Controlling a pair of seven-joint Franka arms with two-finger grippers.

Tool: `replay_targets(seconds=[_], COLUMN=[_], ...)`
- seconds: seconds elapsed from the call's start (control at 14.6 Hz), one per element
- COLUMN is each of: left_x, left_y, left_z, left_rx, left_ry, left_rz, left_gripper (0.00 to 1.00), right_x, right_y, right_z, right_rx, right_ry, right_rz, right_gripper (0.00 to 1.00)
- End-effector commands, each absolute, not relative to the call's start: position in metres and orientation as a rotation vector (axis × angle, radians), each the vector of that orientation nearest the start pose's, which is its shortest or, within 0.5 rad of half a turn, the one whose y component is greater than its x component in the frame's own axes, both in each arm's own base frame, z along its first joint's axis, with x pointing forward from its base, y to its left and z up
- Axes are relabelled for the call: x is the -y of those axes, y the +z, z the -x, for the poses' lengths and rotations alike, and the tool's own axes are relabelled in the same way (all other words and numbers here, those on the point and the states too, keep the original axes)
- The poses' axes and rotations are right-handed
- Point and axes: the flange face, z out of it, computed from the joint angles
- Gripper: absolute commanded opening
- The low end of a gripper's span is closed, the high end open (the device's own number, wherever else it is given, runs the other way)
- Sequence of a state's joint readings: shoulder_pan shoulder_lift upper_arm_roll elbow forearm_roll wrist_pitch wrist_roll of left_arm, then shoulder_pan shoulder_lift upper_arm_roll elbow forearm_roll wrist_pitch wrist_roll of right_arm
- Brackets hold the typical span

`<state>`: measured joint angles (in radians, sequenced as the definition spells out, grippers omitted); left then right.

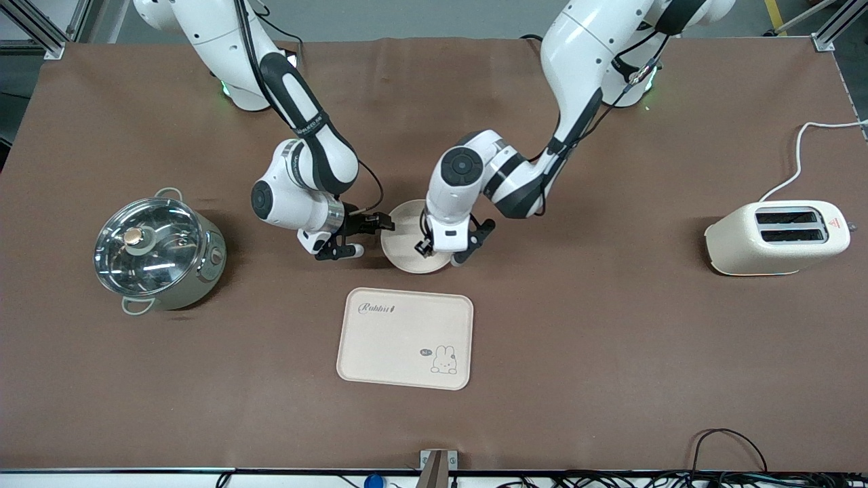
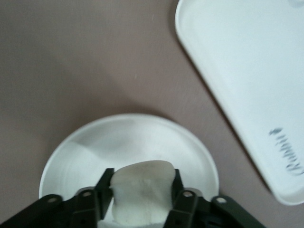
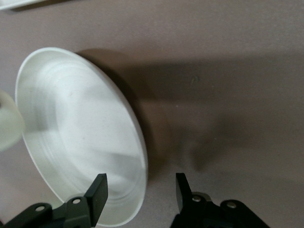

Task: Place bun in plate and plate on tray
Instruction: 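Carry the bun with the left gripper while the right gripper grips the plate, then release the bun onto the plate and raise the left gripper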

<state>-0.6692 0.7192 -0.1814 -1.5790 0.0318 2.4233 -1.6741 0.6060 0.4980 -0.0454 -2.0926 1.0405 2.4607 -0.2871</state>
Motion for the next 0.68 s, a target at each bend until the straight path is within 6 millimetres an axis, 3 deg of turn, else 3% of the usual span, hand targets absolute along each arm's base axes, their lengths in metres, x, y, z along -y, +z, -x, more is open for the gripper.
replay_targets(seconds=[0.0, 0.07, 0.27, 0.41, 0.61], left_x=[0.533, 0.533, 0.537, 0.541, 0.531], left_y=[0.237, 0.238, 0.247, 0.268, 0.300], left_z=[-0.483, -0.483, -0.482, -0.492, -0.509], left_rx=[1.386, 1.389, 1.382, 1.403, 1.427], left_ry=[0.067, 0.066, 0.059, 0.039, -0.025], left_rz=[3.000, 3.000, 3.016, 3.041, 3.067], left_gripper=[0.88, 1.00, 1.00, 1.00, 1.00], right_x=[-0.299, -0.301, -0.303, -0.304, -0.307], right_y=[0.162, 0.158, 0.151, 0.150, 0.153], right_z=[-0.482, -0.484, -0.489, -0.489, -0.491], right_rx=[-0.036, -0.038, -0.054, -0.056, -0.056], right_ry=[0.233, 0.233, 0.225, 0.226, 0.219], right_rz=[2.576, 2.579, 2.577, 2.575, 2.569], right_gripper=[0.54, 0.54, 0.54, 0.53, 0.38])
